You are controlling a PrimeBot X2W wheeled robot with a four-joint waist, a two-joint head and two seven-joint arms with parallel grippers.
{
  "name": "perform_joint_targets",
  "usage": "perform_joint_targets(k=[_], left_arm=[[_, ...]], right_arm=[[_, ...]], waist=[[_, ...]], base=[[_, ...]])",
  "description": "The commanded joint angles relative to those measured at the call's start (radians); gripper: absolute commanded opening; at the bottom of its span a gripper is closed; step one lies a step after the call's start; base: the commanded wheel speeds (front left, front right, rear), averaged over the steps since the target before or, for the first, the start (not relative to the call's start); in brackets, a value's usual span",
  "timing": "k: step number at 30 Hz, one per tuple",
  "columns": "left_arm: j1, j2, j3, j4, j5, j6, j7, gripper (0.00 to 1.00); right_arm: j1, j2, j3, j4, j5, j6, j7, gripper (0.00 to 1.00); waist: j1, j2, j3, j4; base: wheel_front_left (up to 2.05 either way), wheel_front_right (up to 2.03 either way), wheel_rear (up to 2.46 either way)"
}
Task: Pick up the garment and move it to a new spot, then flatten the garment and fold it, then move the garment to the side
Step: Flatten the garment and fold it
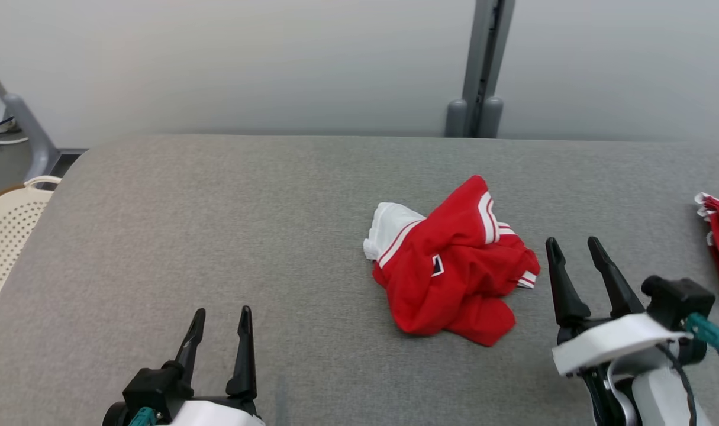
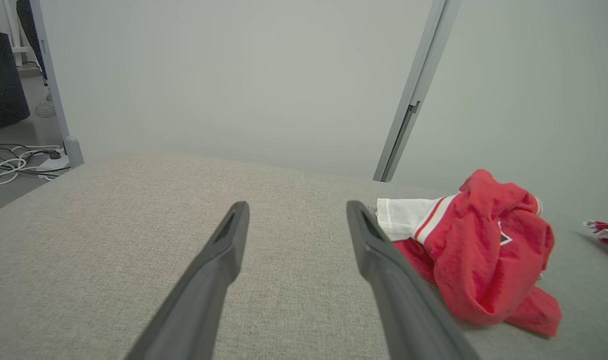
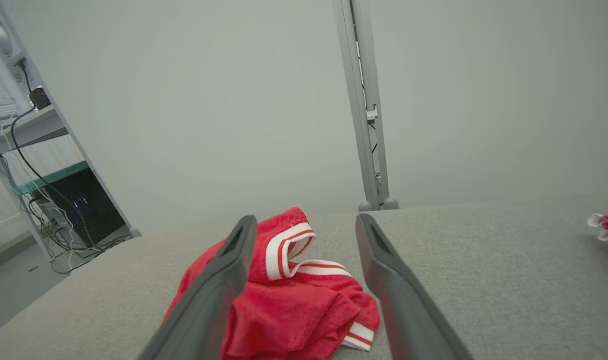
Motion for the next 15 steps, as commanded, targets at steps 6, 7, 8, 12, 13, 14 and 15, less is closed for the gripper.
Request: perform_joint_targets(k=[6,7,8,12,13,14,15], left_arm=[[-0.026,0.003,-0.022,0.004,-0.001,-0.003,-0.001,1.00],[-0.029,0.003,-0.026,0.005,-0.001,-0.002,-0.001,1.00],[-0.029,0.003,-0.029,0.006,0.000,-0.001,-0.001,1.00],[-0.028,0.003,-0.038,0.011,0.002,0.004,-0.001,1.00],[-0.028,0.003,-0.039,0.011,0.002,0.003,-0.001,1.00],[-0.028,0.003,-0.039,0.011,0.002,0.003,-0.001,1.00],[-0.027,0.003,-0.039,0.012,0.001,0.004,-0.001,1.00]], right_arm=[[-0.131,-0.005,0.001,0.153,0.029,0.000,0.075,1.00],[-0.150,-0.005,-0.001,0.180,0.031,0.000,0.086,1.00],[-0.166,-0.005,-0.007,0.206,0.042,0.000,0.093,1.00],[-0.222,-0.011,-0.040,0.311,0.089,0.000,0.125,1.00],[-0.232,-0.015,-0.043,0.337,0.088,0.000,0.134,1.00],[-0.232,-0.015,-0.043,0.337,0.088,0.000,0.134,1.00],[-0.241,-0.017,-0.044,0.359,0.092,0.000,0.143,1.00]], waist=[[0.0000,-0.0001,0.028,0.098],[0.0000,-0.0001,0.032,0.112],[0.0000,-0.0001,0.034,0.126],[0.0000,-0.0001,0.039,0.175],[0.0000,-0.0001,0.038,0.186],[0.0000,-0.0001,0.038,0.186],[0.0000,-0.0001,0.036,0.195]], base=[[0.00,0.00,0.00],[0.00,0.00,0.00],[0.00,0.00,0.00],[0.00,0.00,0.00],[0.00,0.00,0.00],[0.00,0.00,0.00],[0.00,0.00,0.00]])
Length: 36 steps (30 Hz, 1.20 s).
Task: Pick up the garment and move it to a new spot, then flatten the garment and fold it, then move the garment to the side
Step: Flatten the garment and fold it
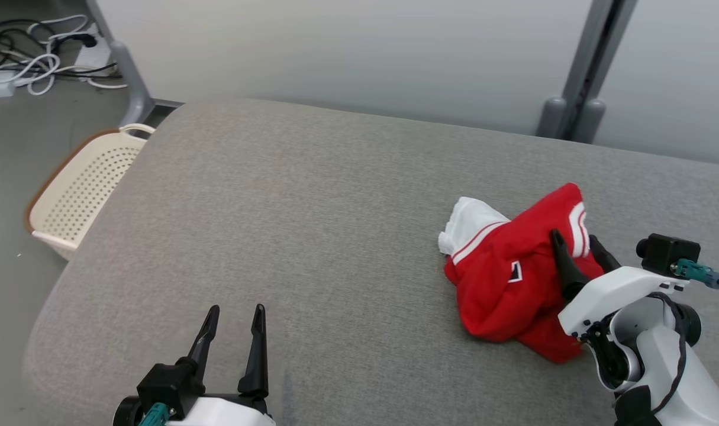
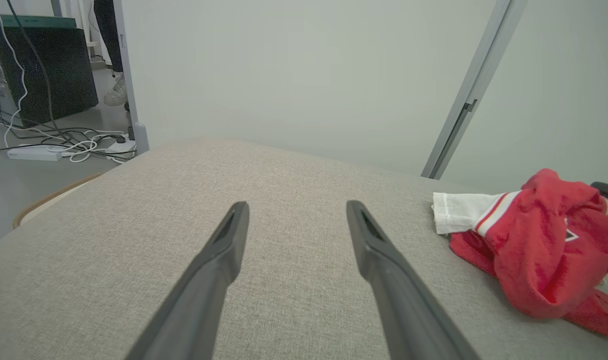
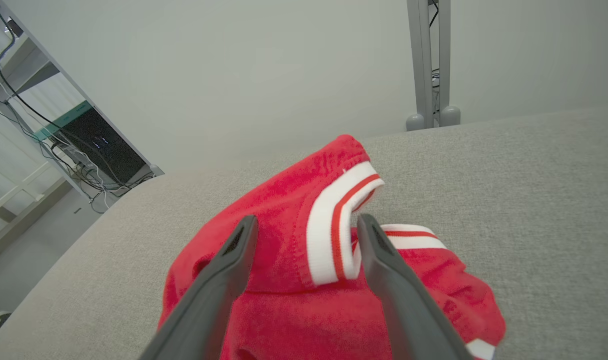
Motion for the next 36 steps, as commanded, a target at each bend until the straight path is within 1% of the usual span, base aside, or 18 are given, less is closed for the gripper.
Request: perform_joint_targets(k=[1,5,6,7,8,9,10,11,20,24,30,36], left_arm=[[-0.007,0.003,0.001,0.001,0.000,0.003,-0.001,1.00],[0.001,0.003,0.001,0.001,-0.005,0.006,-0.001,1.00],[0.002,0.003,0.000,0.001,-0.005,0.007,-0.001,1.00],[0.002,0.003,0.000,0.001,-0.008,0.007,-0.001,1.00],[0.002,0.003,-0.002,0.000,-0.009,0.007,-0.001,1.00],[0.001,0.004,-0.003,0.000,-0.011,0.008,-0.001,1.00],[0.001,0.004,-0.003,-0.001,-0.013,0.009,-0.001,1.00],[0.001,0.003,-0.003,-0.003,-0.015,0.011,-0.001,1.00],[0.005,0.003,-0.002,-0.006,-0.011,0.017,-0.001,1.00],[0.009,0.003,0.002,-0.007,-0.007,0.014,-0.001,1.00],[-0.009,0.003,-0.005,-0.006,-0.007,0.008,-0.001,1.00],[-0.032,0.004,-0.024,0.001,-0.012,0.005,-0.001,1.00]], right_arm=[[-0.015,-0.008,-0.001,0.026,0.003,0.000,0.014,1.00],[-0.036,-0.013,-0.003,0.102,0.007,0.000,0.052,1.00],[-0.041,-0.012,-0.002,0.115,0.014,0.000,0.060,0.91],[-0.046,-0.012,-0.003,0.124,0.022,0.000,0.063,0.72],[-0.050,-0.011,-0.002,0.132,0.026,0.000,0.063,0.48],[-0.053,-0.013,0.003,0.137,0.028,0.000,0.061,0.35],[-0.060,-0.017,0.008,0.139,0.027,0.000,0.052,0.13],[-0.067,-0.020,0.011,0.142,0.029,0.000,0.045,0.00],[-0.170,-0.040,0.022,0.111,0.024,0.000,-0.049,0.00],[-0.216,-0.049,0.038,0.074,0.033,0.000,-0.060,0.00],[-0.299,-0.038,0.139,0.050,0.033,0.000,-0.038,0.00],[-0.414,-0.012,0.232,0.071,0.049,0.000,-0.056,0.00]], waist=[[0.0000,0.0000,0.000,0.029],[0.0000,0.0000,-0.006,0.047],[0.0000,0.0000,-0.007,0.050],[0.0000,0.0000,-0.007,0.052],[0.0000,0.0000,-0.008,0.054],[0.0000,0.0000,-0.008,0.055],[0.0000,0.0000,-0.007,0.056],[0.0000,0.0000,-0.006,0.056],[0.0000,0.0000,-0.012,0.048],[0.0000,0.0000,-0.016,0.036],[0.0000,0.0000,-0.004,0.033],[0.0000,0.0000,0.019,0.068]], base=[[0.00,0.00,0.00],[0.00,0.00,0.00],[0.00,0.00,0.00],[0.00,0.00,0.00],[0.00,0.00,0.00],[0.00,0.00,0.00],[0.00,0.00,0.00],[0.00,0.00,0.00],[0.00,0.00,0.00],[0.00,0.00,0.00],[0.00,0.00,0.00],[0.00,0.00,0.00]])
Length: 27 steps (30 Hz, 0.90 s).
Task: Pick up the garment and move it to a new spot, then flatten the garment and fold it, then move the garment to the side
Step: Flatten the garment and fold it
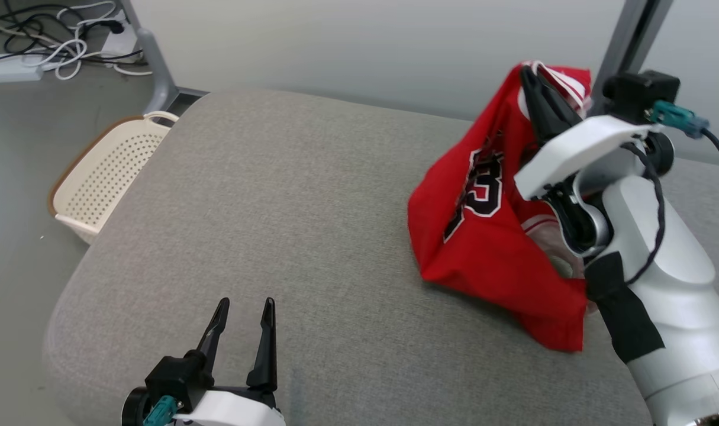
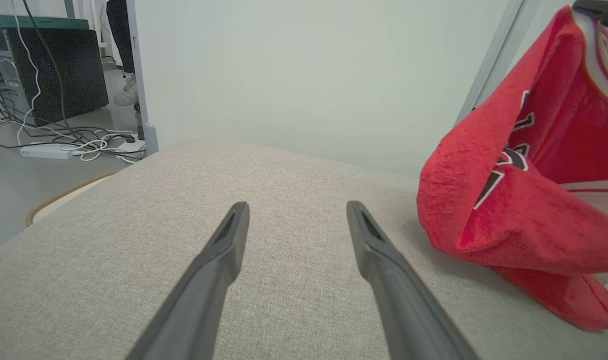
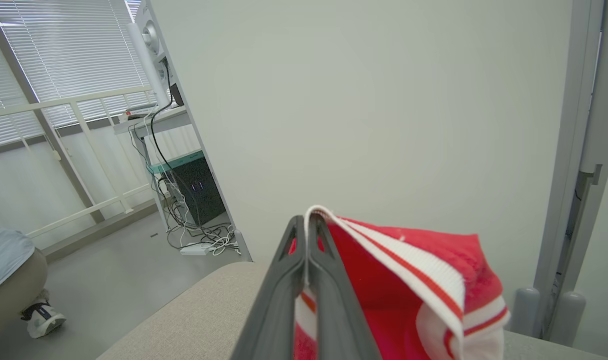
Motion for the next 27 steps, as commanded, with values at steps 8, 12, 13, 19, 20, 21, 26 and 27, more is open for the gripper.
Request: perform_joint_targets(k=[8,12,13,19,20,21,26,27], left_arm=[[-0.043,0.004,-0.021,0.001,-0.020,0.008,-0.001,1.00],[-0.057,0.004,-0.035,-0.001,-0.030,0.013,-0.001,1.00],[-0.059,0.004,-0.036,-0.001,-0.034,0.017,-0.001,1.00],[-0.058,0.004,-0.030,-0.007,-0.036,0.028,-0.001,1.00],[-0.059,0.004,-0.029,-0.009,-0.035,0.030,-0.001,1.00],[-0.060,0.004,-0.028,-0.010,-0.033,0.029,-0.001,1.00],[-0.048,0.004,-0.016,-0.013,-0.023,0.028,-0.001,1.00],[-0.045,0.004,-0.013,-0.013,-0.022,0.027,-0.001,1.00]], right_arm=[[-0.113,0.012,0.130,0.119,0.017,0.000,-0.034,0.01],[-0.151,-0.001,0.160,0.241,-0.018,0.000,-0.088,1.00],[-0.160,-0.001,0.162,0.267,-0.021,0.000,-0.101,1.00],[-0.183,-0.024,0.158,0.384,-0.019,0.000,-0.145,1.00],[-0.185,-0.025,0.159,0.394,-0.016,0.000,-0.150,1.00],[-0.185,-0.026,0.164,0.396,-0.011,0.000,-0.154,1.00],[-0.101,-0.042,0.251,0.320,0.033,0.000,-0.165,1.00],[-0.079,-0.050,0.271,0.298,0.046,0.000,-0.166,1.00]], waist=[[0.0000,0.0000,0.048,0.073],[0.0000,0.0000,0.074,0.099],[0.0000,0.0000,0.078,0.102],[0.0000,0.0000,0.091,0.088],[0.0000,0.0000,0.091,0.081],[0.0000,0.0000,0.091,0.073],[0.0000,0.0000,0.083,0.012],[0.0000,0.0000,0.081,0.002]], base=[[0.00,0.00,0.00],[0.00,0.00,0.00],[0.00,0.00,0.00],[0.00,0.00,0.00],[0.00,0.00,0.00],[0.00,0.00,0.00],[0.00,0.00,0.00],[0.00,0.00,0.00]])
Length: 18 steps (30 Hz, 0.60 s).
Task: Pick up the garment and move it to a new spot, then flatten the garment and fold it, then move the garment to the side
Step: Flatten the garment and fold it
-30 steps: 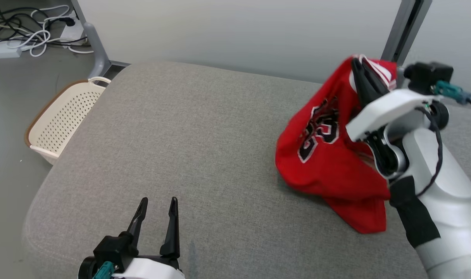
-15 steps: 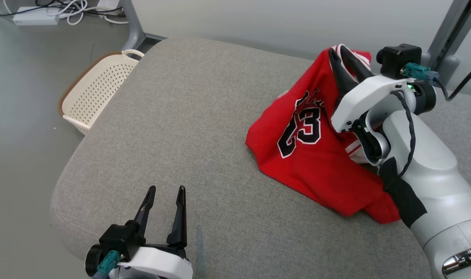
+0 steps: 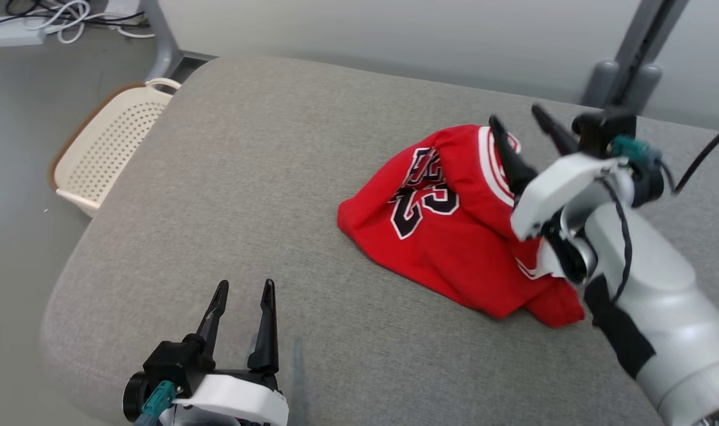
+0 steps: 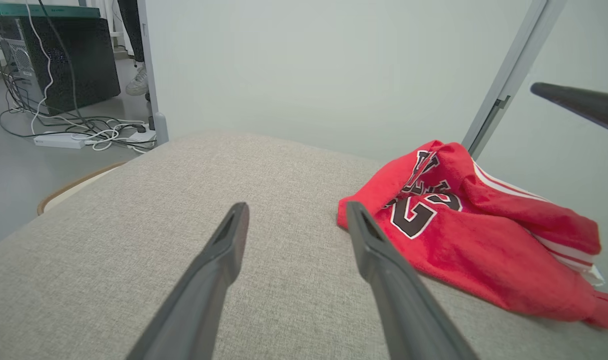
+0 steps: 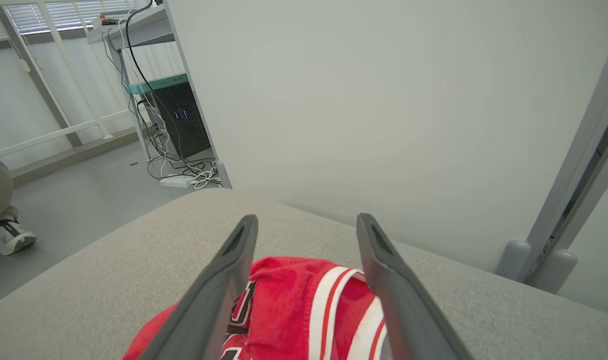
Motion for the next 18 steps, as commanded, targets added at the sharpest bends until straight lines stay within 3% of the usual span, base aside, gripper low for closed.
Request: perform_joint_targets(k=[1,8,13,18], left_arm=[[0.003,0.004,0.005,-0.002,0.006,-0.001,-0.001,1.00],[0.009,0.004,0.015,-0.005,0.015,-0.004,-0.001,1.00],[0.005,0.004,0.013,-0.001,0.018,-0.010,-0.001,1.00],[-0.004,0.004,0.006,0.002,0.019,-0.012,-0.001,1.00]], right_arm=[[0.037,-0.022,0.018,-0.020,0.020,0.000,-0.007,1.00],[0.216,-0.102,0.131,-0.142,0.096,0.000,-0.008,1.00],[0.304,-0.120,0.143,-0.207,0.133,0.000,-0.008,1.00],[0.327,-0.140,0.159,-0.194,0.127,0.000,-0.009,1.00]], waist=[[0.0000,0.0000,-0.008,-0.025],[0.0000,0.0000,-0.012,-0.072],[0.0000,0.0000,-0.008,-0.078],[0.0000,0.0000,-0.001,-0.062]], base=[[0.00,0.00,0.00],[0.00,0.00,0.00],[0.00,0.00,0.00],[0.00,0.00,0.00]])
